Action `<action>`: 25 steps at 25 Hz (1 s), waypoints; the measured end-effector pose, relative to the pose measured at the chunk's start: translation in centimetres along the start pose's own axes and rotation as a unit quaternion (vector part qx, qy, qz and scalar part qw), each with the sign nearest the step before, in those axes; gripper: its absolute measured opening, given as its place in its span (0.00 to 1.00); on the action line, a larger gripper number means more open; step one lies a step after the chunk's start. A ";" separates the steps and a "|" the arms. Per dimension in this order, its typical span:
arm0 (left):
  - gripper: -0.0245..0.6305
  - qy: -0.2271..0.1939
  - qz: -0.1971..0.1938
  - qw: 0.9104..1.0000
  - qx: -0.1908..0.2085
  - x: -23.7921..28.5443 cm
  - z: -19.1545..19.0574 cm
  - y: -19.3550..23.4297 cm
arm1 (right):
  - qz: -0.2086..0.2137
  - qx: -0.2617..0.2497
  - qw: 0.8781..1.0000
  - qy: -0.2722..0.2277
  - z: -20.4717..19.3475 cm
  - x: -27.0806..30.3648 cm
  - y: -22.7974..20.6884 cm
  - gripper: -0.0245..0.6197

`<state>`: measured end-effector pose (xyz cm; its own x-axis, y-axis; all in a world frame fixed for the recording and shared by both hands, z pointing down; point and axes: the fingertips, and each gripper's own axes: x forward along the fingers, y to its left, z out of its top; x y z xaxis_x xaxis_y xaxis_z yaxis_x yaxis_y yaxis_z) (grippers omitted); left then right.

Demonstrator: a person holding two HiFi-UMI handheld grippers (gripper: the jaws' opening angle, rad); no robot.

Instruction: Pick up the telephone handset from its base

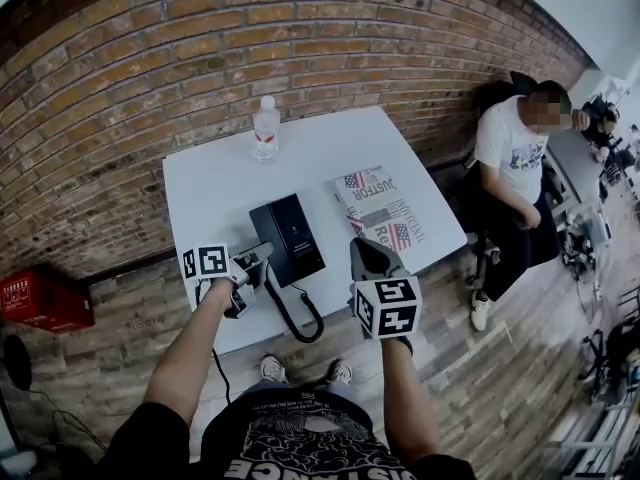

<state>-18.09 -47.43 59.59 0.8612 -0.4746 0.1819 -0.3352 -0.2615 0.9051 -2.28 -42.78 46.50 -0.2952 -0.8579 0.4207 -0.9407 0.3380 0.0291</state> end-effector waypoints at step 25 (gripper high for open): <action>0.15 -0.045 -0.025 0.998 0.035 0.1 1.1 -7.2 | 0.020 -0.002 1.000 -0.020 1.3 -1.6 -3.6 0.04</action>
<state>-15.97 -46.49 52.70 0.8412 -0.5316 0.0987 -0.3210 -0.3441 0.8824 1.33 -43.10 44.58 -0.3385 -0.8588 0.3846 -0.9276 0.3731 0.0167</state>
